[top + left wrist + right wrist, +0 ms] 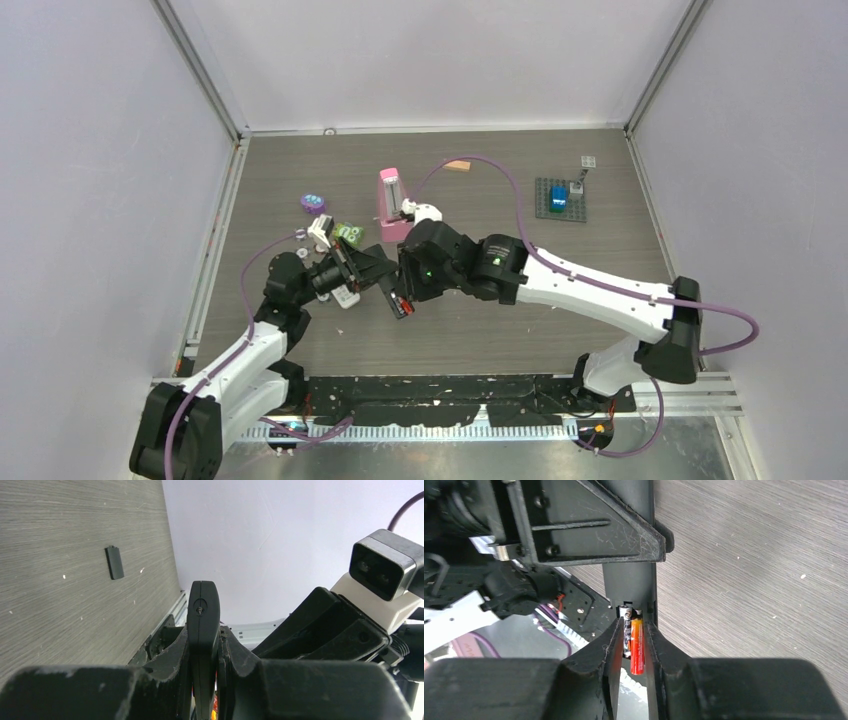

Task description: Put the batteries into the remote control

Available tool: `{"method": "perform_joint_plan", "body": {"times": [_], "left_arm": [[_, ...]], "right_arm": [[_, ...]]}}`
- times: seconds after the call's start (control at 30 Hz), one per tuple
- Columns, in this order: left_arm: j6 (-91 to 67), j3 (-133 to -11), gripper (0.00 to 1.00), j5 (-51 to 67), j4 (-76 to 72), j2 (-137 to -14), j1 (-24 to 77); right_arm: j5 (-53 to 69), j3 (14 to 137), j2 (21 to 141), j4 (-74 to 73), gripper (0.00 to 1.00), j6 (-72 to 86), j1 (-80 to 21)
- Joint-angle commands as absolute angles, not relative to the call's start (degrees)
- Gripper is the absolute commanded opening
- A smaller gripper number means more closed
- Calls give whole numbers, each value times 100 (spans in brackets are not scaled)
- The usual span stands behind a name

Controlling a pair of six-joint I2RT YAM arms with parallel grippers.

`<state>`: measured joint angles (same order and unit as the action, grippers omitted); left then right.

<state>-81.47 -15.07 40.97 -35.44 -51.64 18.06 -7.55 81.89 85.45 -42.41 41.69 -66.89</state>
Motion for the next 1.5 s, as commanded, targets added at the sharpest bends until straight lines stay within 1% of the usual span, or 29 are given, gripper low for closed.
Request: {"method": "perform_joint_plan", "body": {"times": [0.0, 0.07, 0.13, 0.2, 0.23, 0.27, 0.3, 0.33, 0.4, 0.43, 0.6, 0.7, 0.8, 1.0, 1.3, 1.47], "left_arm": [[-8615, -1483, 0, 4104, -4247, -5176, 1833], [-8814, -1461, 0, 4076, -4350, -5171, 1828], [-8983, -1445, 0, 4025, -4462, -5147, 1830], [-9160, -1420, 0, 3934, -4530, -5106, 1828], [-9288, -1416, 0, 3873, -4581, -5080, 1830], [-9418, -1382, 0, 3784, -4649, -5036, 1828], [-9562, -1354, 0, 3687, -4684, -4983, 1828], [-9703, -1334, 0, 3584, -4697, -4919, 1828], [-9917, -1302, 0, 3393, -4646, -4767, 1834], [-10009, -1295, 0, 3310, -4566, -4675, 1829], [-10321, -1348, 0, 2972, -4050, -4126, 1833], [-10453, -1354, 0, 2801, -3660, -3801, 1828], [-10541, -1379, 0, 2665, -3253, -3493, 1828], [-10775, -1375, 0, 2382, -2718, -3012, 1828], [-11047, -1336, 0, 2041, -2006, -2453, 1828], [-11057, -1336, 0, 1966, -1802, -2293, 1828]], "right_arm": [[-999, 7903, 7584, -3500, 27, 4535, -6654], [-902, 7553, 7174, -3123, 27, 4632, -6653], [-844, 7094, 6757, -2711, 30, 4834, -6649], [-856, 6703, 6421, -2369, 36, 5020, -6664], [-884, 6472, 6335, -2166, 41, 5113, -6671], [-962, 6361, 6174, -2072, 48, 5214, -6680], [-995, 6128, 6102, -1812, 52, 5252, -6721], [-1062, 6017, 5946, -1666, 61, 5334, -6749], [-1148, 5677, 5740, -1107, 69, 5474, -6860], [-1180, 5482, 5647, -776, 70, 5523, -6927], [-1563, 5190, 5575, -203, 76, 5783, -7132], [-1794, 4963, 5504, 146, 78, 5904, -7211], [-1936, 4682, 5426, 830, 78, 5997, -7299], [-2091, 4685, 5556, 1208, 78, 6347, -7330], [-1930, 4728, 5856, 1351, 71, 6631, -7339], [-1907, 4698, 5968, 1401, 65, 6745, -7339]]}}
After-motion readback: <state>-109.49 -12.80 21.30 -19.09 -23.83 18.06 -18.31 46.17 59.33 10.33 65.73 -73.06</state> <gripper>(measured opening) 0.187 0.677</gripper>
